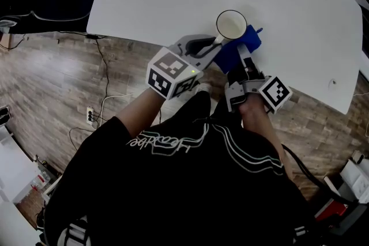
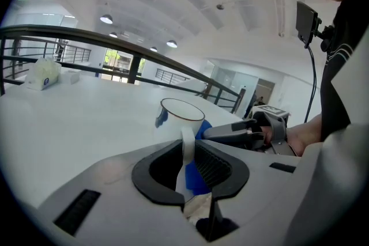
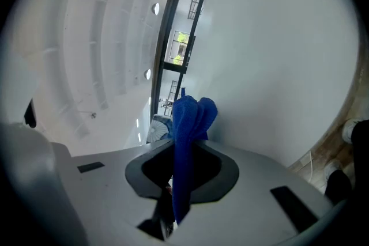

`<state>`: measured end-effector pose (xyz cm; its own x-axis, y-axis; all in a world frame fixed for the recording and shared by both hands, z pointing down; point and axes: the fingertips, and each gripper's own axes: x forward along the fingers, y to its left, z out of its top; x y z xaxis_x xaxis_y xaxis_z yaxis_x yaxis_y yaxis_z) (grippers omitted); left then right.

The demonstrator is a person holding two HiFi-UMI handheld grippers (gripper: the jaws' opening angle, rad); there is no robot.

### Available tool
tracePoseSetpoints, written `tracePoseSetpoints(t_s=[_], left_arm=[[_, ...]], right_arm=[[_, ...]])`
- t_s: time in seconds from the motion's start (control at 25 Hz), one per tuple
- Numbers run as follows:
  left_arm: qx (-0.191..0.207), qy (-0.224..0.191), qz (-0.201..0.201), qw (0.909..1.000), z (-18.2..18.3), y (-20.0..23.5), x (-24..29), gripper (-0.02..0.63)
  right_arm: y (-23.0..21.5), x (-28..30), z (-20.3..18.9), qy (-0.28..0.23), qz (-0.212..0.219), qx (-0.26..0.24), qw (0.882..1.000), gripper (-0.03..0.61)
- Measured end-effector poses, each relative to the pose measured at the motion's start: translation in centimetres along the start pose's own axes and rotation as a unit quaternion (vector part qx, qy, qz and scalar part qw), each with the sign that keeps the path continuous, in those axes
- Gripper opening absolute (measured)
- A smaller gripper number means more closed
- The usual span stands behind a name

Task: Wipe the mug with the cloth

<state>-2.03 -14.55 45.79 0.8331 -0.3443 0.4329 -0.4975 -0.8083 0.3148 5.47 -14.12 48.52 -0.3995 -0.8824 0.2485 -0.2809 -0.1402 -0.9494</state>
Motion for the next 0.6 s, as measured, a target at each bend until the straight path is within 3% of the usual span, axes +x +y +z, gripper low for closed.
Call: tracePoseSetpoints(t_s=[0.32,0.6], left_arm=[[0.010,0.002,-0.001,0.9999,0.1,0.5,-0.3,0.072],[0.038,0.014,0.004,0.9992,0.2,0.2,-0.8,0.072]], right_arm=[[0.2,0.0,0.1,0.017,-0.010,-0.027,0.999,0.048],[4.1,-3.0,1.7,0.021,0.048,-0.123,0.991,0.048]])
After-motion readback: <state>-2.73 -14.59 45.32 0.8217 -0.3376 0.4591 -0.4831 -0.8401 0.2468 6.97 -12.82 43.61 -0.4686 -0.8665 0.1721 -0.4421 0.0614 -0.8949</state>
